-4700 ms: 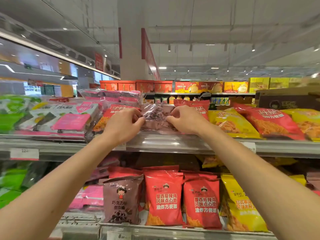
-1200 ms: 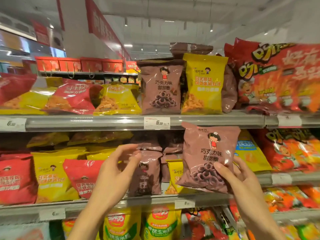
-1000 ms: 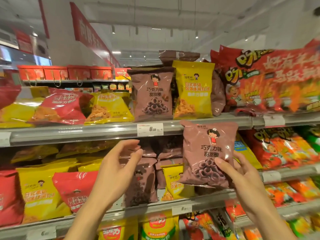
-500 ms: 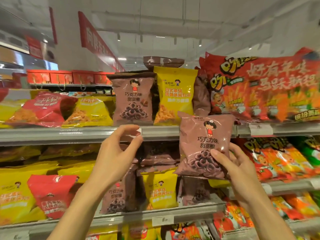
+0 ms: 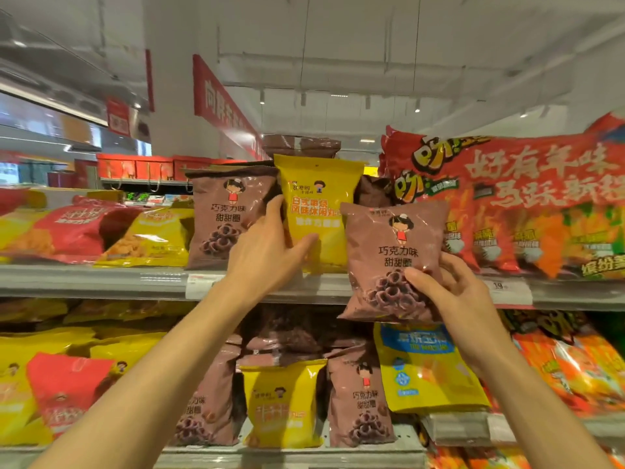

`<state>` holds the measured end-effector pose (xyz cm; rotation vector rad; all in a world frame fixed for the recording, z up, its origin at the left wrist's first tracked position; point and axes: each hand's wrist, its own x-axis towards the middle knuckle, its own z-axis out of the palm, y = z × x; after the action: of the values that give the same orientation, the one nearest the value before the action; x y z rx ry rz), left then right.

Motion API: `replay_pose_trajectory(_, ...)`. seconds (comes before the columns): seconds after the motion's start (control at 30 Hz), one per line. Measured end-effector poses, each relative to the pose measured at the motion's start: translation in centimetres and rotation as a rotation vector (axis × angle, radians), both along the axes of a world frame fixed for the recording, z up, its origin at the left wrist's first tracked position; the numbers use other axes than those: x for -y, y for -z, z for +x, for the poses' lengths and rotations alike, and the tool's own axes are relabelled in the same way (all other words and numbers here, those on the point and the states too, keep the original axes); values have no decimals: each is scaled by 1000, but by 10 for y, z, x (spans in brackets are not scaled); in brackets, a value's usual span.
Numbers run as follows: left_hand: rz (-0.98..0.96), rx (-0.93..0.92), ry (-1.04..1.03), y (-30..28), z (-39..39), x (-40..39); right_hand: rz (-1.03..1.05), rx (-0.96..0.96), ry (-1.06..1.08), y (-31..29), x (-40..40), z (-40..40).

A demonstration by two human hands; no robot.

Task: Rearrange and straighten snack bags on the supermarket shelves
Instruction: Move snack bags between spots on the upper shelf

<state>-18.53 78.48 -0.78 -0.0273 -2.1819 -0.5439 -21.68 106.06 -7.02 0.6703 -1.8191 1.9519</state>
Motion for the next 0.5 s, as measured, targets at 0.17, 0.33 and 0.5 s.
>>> replay_pose_trajectory(0.17, 154, -32, 56, -8, -13, -2, -8, 13, -27, 3, -1, -12)
replay_pose_trajectory(0.33, 216, -198, 187, -2, -12, 3, -30, 13, -46, 4, 0, -15)
replay_pose_trajectory(0.5, 329, -279, 228, -7, 3, 8, -38, -7, -41, -2, 2, -14)
